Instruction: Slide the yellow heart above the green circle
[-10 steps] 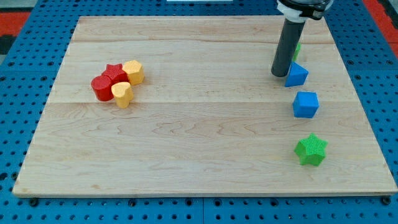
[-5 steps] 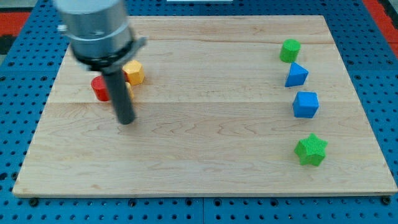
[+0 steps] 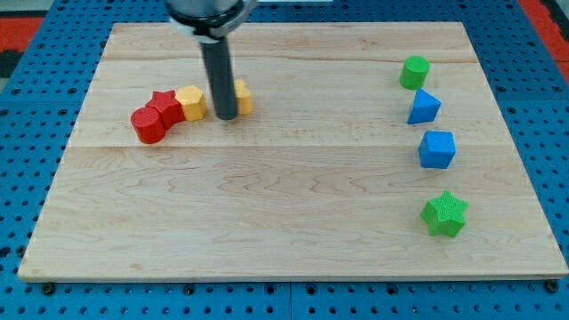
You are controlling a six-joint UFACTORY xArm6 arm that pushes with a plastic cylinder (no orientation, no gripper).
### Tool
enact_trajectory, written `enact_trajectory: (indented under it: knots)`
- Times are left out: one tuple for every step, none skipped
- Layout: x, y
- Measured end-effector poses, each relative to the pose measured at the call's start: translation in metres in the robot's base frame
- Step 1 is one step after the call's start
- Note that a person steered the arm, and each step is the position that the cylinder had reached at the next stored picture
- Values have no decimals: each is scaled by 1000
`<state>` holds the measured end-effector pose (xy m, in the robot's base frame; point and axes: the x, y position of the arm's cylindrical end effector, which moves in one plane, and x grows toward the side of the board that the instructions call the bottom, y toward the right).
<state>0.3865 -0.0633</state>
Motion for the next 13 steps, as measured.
enact_trajectory:
  knots:
    - [-35,28]
    - [-74,12]
    - [-89,-33]
    - [-103,-42]
    - [-113,22]
    - [-129,29]
    - [-151,12]
    - [-151,74]
    - [-149,133]
    - [-146,146]
    - [-131,103]
    - [-120,153]
    - [-121,189]
